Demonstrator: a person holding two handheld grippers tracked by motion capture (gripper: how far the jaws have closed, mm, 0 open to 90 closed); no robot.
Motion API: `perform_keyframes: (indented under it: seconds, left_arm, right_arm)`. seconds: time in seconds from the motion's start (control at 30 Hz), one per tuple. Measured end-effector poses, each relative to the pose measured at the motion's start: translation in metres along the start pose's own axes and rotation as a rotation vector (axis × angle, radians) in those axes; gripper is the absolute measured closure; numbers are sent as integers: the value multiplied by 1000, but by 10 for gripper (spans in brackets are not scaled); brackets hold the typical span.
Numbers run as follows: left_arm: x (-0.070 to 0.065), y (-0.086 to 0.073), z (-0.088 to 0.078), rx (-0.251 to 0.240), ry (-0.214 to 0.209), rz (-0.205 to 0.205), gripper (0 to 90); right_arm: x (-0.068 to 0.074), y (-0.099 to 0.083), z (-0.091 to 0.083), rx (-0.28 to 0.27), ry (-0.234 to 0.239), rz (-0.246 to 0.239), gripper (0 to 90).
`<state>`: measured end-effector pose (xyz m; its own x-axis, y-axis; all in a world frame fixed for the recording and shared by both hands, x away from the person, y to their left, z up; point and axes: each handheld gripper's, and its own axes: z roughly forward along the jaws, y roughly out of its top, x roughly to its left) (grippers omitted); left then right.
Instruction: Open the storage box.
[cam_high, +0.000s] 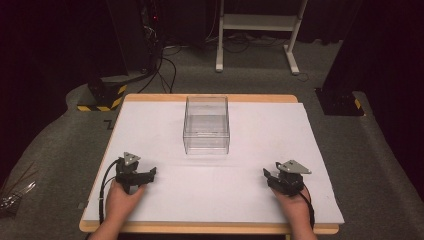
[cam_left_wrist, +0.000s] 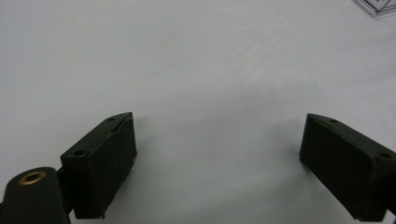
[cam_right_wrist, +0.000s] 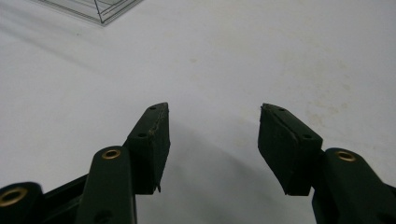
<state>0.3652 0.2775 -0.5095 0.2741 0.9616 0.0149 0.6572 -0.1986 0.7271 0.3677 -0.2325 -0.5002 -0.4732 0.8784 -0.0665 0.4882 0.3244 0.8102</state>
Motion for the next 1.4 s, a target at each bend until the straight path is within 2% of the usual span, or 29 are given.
perform_keyframes:
  seconds: [0.53,0.77,1.0,1.4]
  left_arm:
    - [0,0,0,1,-1,0,112]
    - [0,0,0,0,0,0,112]
    - [0,0,0,0,0,-1,112]
    - [0,0,0,1,-1,-1,112]
  right_arm:
    - [0,0,-1,-12,0,9,437]
    - [-4,0,-7,-42,-5,29,445]
    - [-6,3,-14,-80,-10,26,444]
    - [11,13,-20,-122,21,-9,453]
